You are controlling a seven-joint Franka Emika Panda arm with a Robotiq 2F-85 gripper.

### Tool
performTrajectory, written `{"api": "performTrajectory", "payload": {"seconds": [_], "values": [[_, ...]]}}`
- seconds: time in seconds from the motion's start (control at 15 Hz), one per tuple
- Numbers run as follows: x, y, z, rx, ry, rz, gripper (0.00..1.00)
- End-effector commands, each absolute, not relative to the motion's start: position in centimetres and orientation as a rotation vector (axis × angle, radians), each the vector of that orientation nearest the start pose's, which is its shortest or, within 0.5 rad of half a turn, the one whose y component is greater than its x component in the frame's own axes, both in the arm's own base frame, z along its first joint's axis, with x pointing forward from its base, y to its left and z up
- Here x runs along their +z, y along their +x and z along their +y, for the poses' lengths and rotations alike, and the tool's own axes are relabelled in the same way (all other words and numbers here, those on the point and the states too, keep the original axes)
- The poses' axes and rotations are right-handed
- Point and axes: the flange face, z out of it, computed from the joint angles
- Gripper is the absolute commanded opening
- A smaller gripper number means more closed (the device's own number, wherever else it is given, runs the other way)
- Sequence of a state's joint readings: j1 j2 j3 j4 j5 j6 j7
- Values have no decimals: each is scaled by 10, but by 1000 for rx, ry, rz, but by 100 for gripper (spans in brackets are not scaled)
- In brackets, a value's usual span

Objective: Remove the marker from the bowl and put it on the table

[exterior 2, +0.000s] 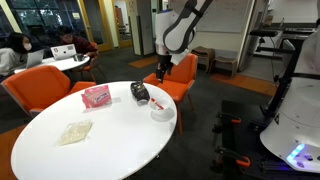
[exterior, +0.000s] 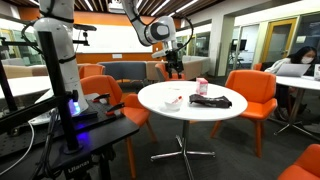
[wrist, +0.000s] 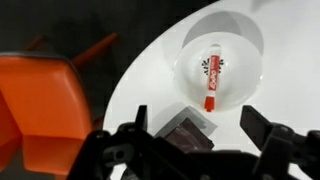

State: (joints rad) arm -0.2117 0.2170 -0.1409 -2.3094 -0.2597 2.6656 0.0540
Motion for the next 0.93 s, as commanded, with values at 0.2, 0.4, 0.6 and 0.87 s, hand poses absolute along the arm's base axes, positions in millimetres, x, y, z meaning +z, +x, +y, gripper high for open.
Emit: {"api": "performTrajectory", "payload": {"seconds": [0.2,0.4,0.6,0.87], "values": [[212,526,-170,-182,-3219,132,100],[187,534,-169,-128,-3185,118,83],[167,539,-175,-94,-3172,145,65],[141,547,-183,-48,-3169,139,58]]}}
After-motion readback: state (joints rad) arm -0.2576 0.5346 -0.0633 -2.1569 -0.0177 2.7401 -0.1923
